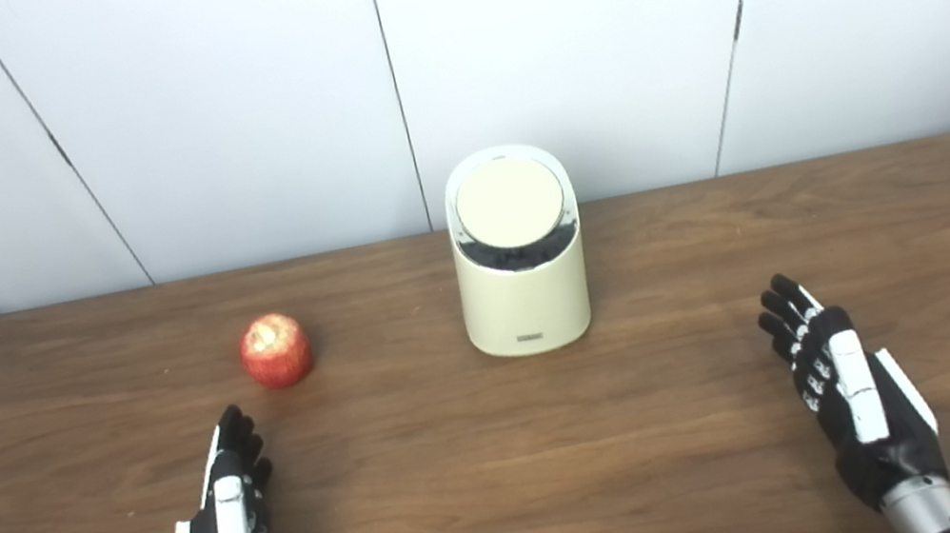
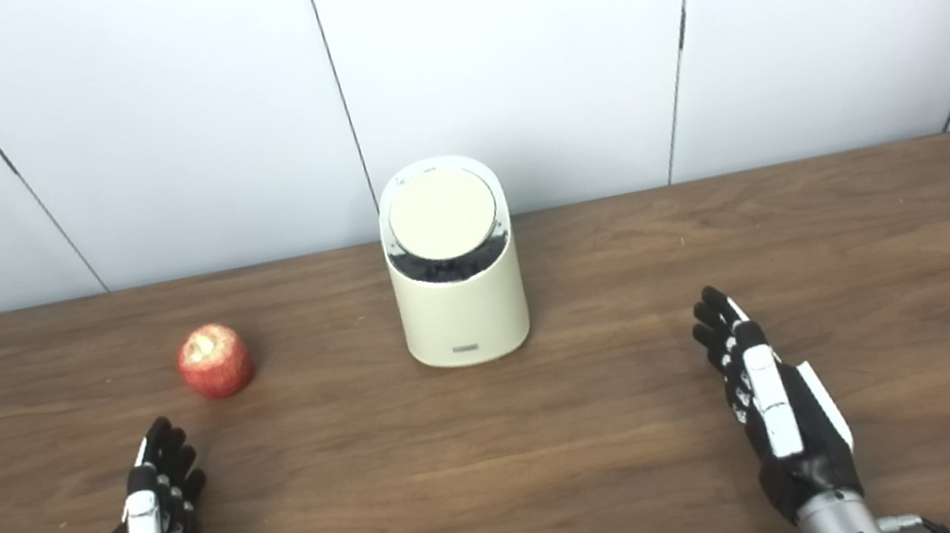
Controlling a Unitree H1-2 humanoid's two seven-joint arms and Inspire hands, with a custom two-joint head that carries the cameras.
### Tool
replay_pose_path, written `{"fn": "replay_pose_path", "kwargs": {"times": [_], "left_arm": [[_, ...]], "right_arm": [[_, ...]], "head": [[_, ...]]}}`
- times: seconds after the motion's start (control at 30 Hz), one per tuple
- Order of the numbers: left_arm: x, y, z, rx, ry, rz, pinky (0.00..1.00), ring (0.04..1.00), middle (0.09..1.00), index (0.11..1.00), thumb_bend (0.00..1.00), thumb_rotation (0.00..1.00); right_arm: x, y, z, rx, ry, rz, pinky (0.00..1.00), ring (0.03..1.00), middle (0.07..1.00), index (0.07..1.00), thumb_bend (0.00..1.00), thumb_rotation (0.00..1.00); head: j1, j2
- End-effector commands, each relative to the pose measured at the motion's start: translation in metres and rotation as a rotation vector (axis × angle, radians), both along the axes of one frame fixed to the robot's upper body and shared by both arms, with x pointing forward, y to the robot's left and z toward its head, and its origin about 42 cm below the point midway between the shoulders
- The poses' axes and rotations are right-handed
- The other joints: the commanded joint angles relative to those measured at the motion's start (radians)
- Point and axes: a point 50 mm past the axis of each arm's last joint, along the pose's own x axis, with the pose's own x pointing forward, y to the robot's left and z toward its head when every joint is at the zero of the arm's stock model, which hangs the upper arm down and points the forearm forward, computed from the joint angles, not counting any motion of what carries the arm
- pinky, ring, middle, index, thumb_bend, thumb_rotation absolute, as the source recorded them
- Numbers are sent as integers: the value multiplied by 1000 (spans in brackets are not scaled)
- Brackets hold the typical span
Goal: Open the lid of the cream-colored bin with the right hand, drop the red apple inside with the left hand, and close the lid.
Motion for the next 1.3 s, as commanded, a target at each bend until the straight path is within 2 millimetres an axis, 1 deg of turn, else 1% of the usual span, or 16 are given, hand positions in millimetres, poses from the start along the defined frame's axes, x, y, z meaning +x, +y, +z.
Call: {"fn": "replay_pose_path", "kwargs": {"times": [0.0, 0.53, 0.63, 0.7, 0.73, 0.77, 0.8, 0.83, 0.87, 0.97, 1.0, 1.07, 1.1, 1.17, 1.23, 1.27], "left_arm": [[3, 0, 8, 5, -30, -9, 1000, 993, 983, 1000, 537, 934], [3, 0, 8, 7, -31, -7, 1000, 987, 976, 986, 553, 919], [3, 0, 8, 10, -29, -10, 1000, 988, 978, 987, 545, 928], [2, -1, 7, 13, -27, -13, 1000, 990, 977, 987, 560, 923], [2, -2, 7, 14, -25, -15, 1000, 990, 977, 988, 564, 922], [1, -2, 6, 15, -25, -18, 1000, 992, 977, 989, 567, 923], [1, -2, 6, 16, -25, -19, 1000, 994, 977, 991, 566, 925], [1, -2, 5, 17, -26, -20, 1000, 995, 978, 991, 566, 926], [1, -3, 3, 18, -28, -20, 1000, 991, 977, 991, 547, 931], [1, -6, 0, 8, -27, -17, 1000, 989, 977, 990, 521, 932], [1, -6, -1, 5, -26, -16, 1000, 990, 978, 990, 514, 930], [1, -8, -3, 3, -27, -16, 1000, 993, 981, 992, 515, 929], [1, -9, -4, 5, -28, -15, 1000, 993, 982, 993, 519, 931], [1, -11, -6, 10, -28, -11, 1000, 988, 979, 988, 531, 932], [0, -12, -7, 8, -27, -13, 1000, 987, 979, 982, 528, 942], [0, -12, -8, 5, -26, -15, 1000, 990, 983, 986, 524, 942]], "right_arm": [[7, 0, 16, -2, -79, 6, 1000, 949, 952, 947, 514, 999], [7, -1, 15, -11, -82, 8, 1000, 948, 952, 947, 531, 994], [6, -1, 15, -15, -83, 10, 1000, 948, 951, 946, 533, 982], [4, -1, 16, -26, -85, 17, 1000, 953, 956, 955, 556, 919], [4, -2, 16, -34, -85, 15, 1000, 954, 957, 957, 562, 906], [4, -2, 16, -39, -86, 14, 1000, 954, 957, 960, 600, 872], [4, -2, 15, -42, -87, 12, 1000, 949, 956, 963, 634, 839], [6, -4, 16, -43, -93, 12, 1000, 947, 955, 963, 646, 827], [8, -5, 17, -41, -98, 10, 1000, 948, 960, 963, 668, 803], [19, -8, 21, -50, -125, 3, 1000, 948, 959, 964, 677, 762], [22, -8, 23, -56, -137, 3, 991, 948, 958, 967, 672, 752], [29, -10, 27, -88, -154, 10, 976, 947, 957, 968, 676, 757], [33, -10, 31, -118, -160, 15, 969, 947, 958, 970, 682, 772], [41, -9, 41, -167, -171, 32, 958, 950, 958, 965, 721, 803], [50, -6, 51, -218, -199, 52, 965, 964, 964, 963, 758, 807], [52, -5, 53, -235, -209, 57, 967, 969, 967, 966, 770, 804]], "head": [[-1, 1], [-3, 2], [-6, -16], [-5, -32], [-6, -35], [-8, -45], [-8, -45], [-14, -64], [-15, -72], [-14, -102], [-13, -105], [-6, -128], [-5, -131], [0, -150], [2, -166], [2, -166]]}}
